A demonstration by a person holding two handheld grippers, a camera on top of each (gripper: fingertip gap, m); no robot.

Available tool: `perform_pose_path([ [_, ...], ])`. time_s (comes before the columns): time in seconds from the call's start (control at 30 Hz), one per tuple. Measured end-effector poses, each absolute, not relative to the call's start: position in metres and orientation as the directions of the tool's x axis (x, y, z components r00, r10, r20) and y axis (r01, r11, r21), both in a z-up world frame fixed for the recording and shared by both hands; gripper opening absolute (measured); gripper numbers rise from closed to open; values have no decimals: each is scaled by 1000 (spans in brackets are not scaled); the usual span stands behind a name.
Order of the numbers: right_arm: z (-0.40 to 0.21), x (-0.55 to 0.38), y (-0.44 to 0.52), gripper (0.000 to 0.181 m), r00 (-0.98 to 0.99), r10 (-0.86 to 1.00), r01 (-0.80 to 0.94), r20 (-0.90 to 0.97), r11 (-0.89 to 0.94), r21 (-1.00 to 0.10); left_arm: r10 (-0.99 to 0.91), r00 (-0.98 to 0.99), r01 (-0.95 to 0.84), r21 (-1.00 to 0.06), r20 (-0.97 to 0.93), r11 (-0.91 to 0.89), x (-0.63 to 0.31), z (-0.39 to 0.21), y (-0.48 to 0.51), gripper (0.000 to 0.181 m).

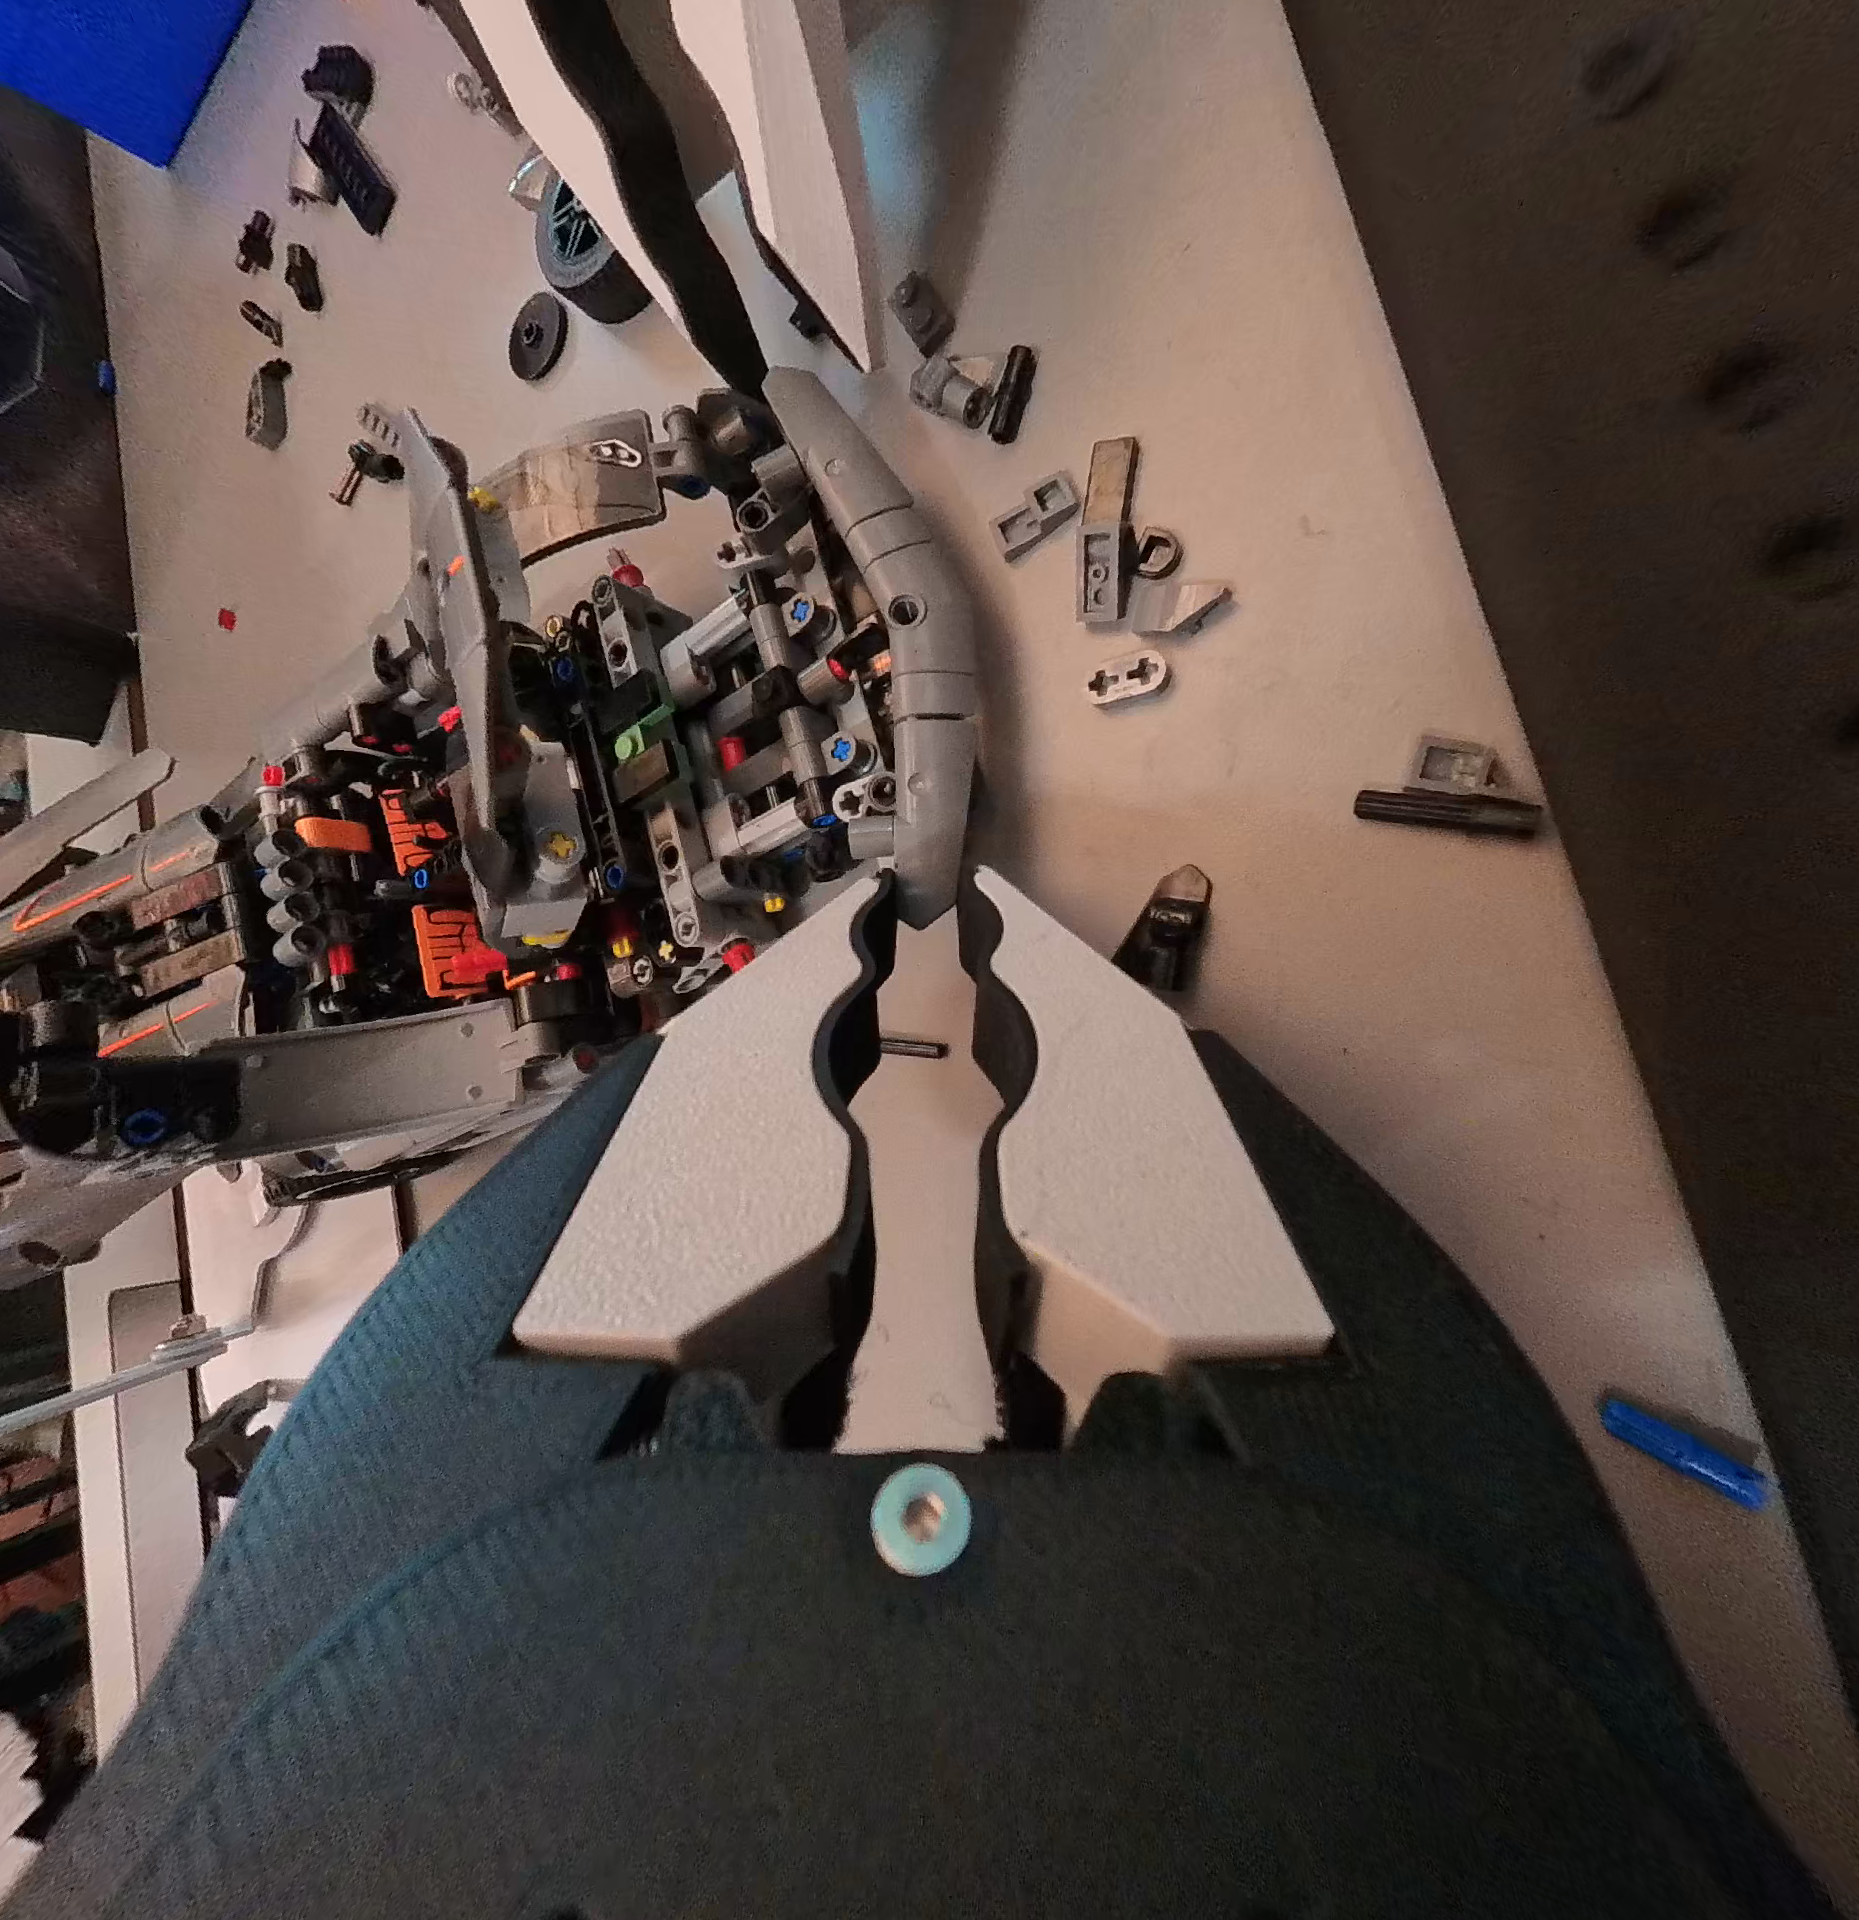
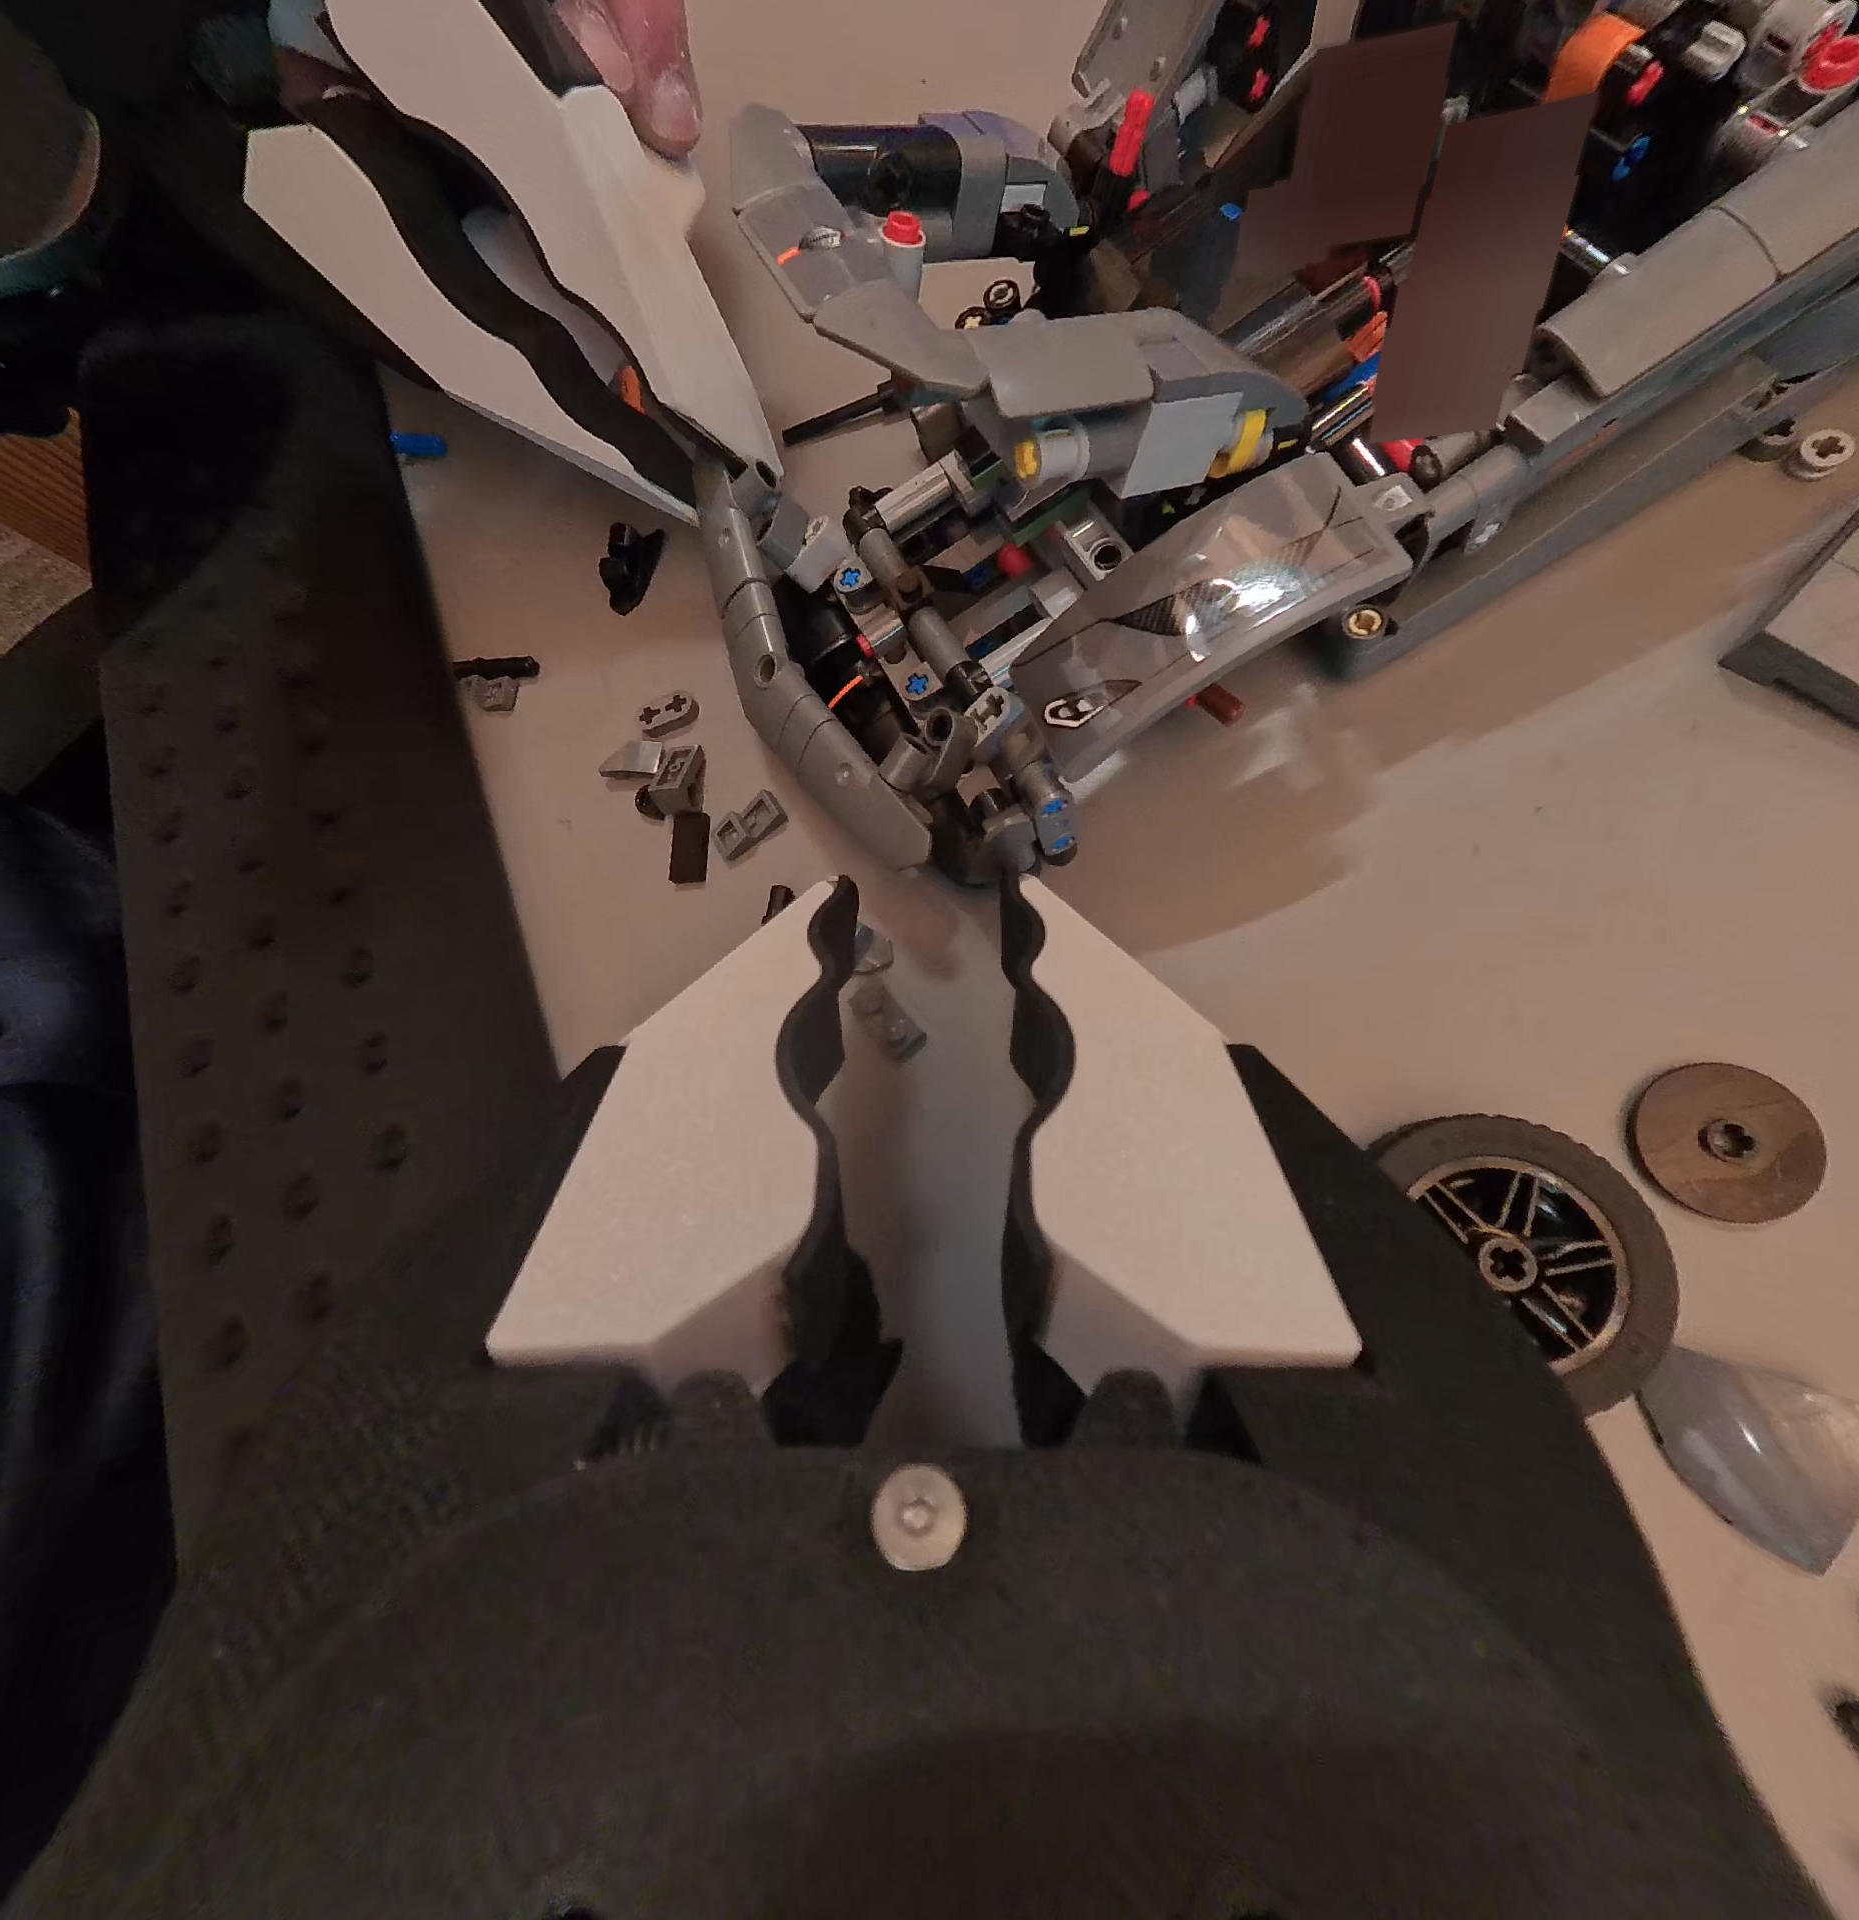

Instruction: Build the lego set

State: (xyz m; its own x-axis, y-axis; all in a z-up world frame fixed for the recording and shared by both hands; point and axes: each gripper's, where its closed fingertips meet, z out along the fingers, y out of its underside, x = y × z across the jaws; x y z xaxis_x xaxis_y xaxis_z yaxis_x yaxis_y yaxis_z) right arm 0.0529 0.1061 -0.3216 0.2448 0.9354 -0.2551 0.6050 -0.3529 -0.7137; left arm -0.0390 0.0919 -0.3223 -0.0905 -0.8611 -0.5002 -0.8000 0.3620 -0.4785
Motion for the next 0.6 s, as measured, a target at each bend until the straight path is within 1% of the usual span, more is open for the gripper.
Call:
perform_pose_path([
  [0.27,-321,54,107,24,248,936,602,-250,-351,-717,-851,-79,-791,-487,-518,370,-37,-316,92,8],
  [0.43,-310,56,106,25,233,941,574,-246,-338,-746,-851,-73,-784,-497,-521,372,-37,-315,93,8],
  [0.53,-296,57,108,23,238,954,559,-182,-288,-778,-848,-61,-783,-502,-526,368,-38,-312,95,9],
  [0.6,-280,56,107,20,227,970,542,-84,-197,-817,-844,-54,-784,-500,-533,367,-39,-311,96,9],
])
